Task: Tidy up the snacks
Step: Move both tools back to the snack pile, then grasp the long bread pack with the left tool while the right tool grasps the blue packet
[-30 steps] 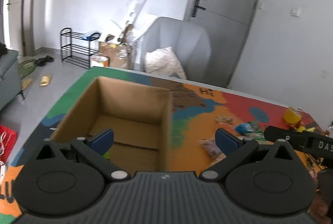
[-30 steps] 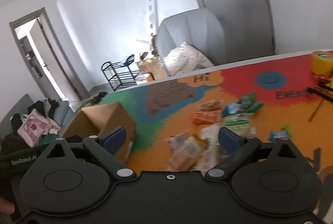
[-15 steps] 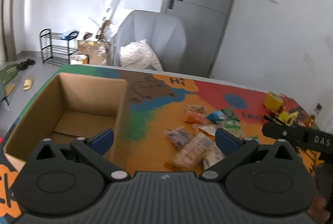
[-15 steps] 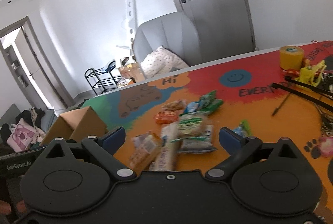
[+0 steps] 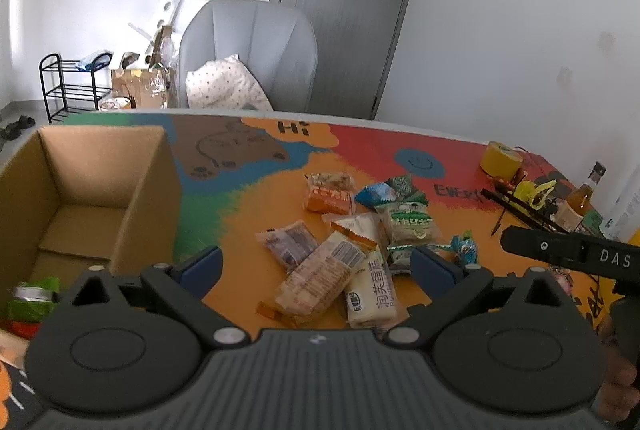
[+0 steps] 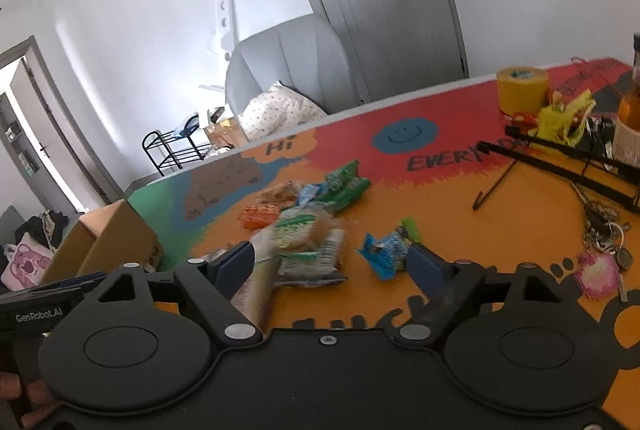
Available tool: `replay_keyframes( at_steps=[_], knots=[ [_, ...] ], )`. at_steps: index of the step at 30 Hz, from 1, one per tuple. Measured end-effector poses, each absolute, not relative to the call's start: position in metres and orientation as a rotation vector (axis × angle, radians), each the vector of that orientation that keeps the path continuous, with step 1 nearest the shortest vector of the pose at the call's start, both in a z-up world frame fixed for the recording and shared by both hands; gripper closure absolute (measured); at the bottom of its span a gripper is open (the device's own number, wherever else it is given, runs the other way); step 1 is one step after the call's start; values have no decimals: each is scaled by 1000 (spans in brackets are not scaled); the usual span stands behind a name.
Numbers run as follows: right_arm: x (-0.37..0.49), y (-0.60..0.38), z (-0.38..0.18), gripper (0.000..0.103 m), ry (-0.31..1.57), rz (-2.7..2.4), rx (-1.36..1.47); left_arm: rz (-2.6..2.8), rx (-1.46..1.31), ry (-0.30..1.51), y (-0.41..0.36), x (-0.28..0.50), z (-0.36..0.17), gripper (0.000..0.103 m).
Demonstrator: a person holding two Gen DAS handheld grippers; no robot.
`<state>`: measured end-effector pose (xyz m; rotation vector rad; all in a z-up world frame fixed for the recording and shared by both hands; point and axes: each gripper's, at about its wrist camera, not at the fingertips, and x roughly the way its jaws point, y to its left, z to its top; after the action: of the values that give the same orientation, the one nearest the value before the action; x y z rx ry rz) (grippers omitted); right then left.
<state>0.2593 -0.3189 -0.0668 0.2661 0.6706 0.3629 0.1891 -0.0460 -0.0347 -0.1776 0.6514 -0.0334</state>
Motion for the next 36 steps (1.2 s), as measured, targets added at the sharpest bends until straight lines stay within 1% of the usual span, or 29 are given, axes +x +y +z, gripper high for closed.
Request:
replay_keyframes(
  at_steps=[5,10,12,15,21,26,29,31,32,33,34,36],
  knots=[
    [275,-326,-84,26,707,347,284,-38,-174,682,-51,203,-49,5],
    [288,-329,-97,27,731,337,281,-45,-177,727,-55,218,-65,10],
    [294,-330,-102,31,742,335,284,-47,-174,741,-56,224,-72,12],
    [300,-330,-108,31,751,330,282,-48,-172,763,-56,232,-82,15],
    [310,-323,-115,31,758,329,262,-36,-172,791,-54,243,-96,17],
    [318,-312,-118,31,741,298,220,-39,-174,783,-51,247,-101,18],
    [321,-306,-122,31,733,287,205,-50,-179,772,-50,248,-102,20],
    [322,-303,-124,38,739,286,199,-54,-185,768,-49,249,-104,22],
    [321,-301,-124,43,734,284,189,-56,-197,768,-48,249,-105,25],
    [321,-300,-125,48,732,283,182,-60,-211,770,-47,250,-105,33],
    [321,-300,-125,51,730,287,180,-60,-224,773,-45,250,-105,38],
    [320,-302,-124,56,731,295,188,-46,-220,785,-46,251,-104,58]
  ],
)
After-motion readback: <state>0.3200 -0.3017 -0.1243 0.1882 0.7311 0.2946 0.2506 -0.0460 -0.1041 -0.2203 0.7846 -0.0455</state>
